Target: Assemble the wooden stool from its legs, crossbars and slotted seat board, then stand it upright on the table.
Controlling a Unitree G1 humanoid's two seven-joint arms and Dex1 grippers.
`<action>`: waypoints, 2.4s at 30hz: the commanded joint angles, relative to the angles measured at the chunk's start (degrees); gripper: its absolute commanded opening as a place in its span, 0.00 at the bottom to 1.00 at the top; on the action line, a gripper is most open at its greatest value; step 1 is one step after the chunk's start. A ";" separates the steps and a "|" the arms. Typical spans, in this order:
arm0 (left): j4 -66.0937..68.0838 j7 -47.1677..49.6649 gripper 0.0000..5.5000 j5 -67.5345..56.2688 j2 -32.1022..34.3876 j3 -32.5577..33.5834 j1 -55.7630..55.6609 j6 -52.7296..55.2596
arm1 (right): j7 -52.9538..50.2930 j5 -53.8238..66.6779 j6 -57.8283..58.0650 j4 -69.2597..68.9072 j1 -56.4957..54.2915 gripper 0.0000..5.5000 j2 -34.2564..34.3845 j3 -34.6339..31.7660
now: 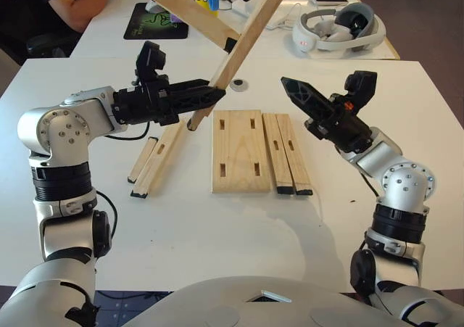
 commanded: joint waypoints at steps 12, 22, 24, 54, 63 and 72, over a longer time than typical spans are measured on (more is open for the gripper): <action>-4.71 -4.58 0.37 -3.82 2.87 -6.15 1.48 3.25 | -5.76 12.57 1.92 -0.05 -2.55 0.80 -0.90 0.63; -5.19 -6.63 0.37 -4.00 5.18 -8.03 1.94 3.11 | -1.69 11.03 3.35 -0.48 -1.40 0.80 -3.60 2.76; -4.92 -7.27 0.37 -3.70 5.87 -8.40 1.92 2.84 | -0.45 10.47 3.75 -0.56 -0.99 0.80 -4.38 3.21; -5.44 -12.25 0.37 -2.73 11.72 -11.60 2.73 1.50 | 2.24 9.82 3.38 0.96 -1.44 0.38 -6.47 3.17; -3.46 -10.09 0.37 -0.39 9.52 -10.31 2.39 -3.09 | 5.21 8.44 3.47 -0.21 -0.52 0.38 -6.88 3.92; -0.23 -6.69 0.37 -2.01 6.44 -6.08 1.68 -2.53 | 4.86 7.42 1.44 0.58 -0.75 0.38 -6.72 4.10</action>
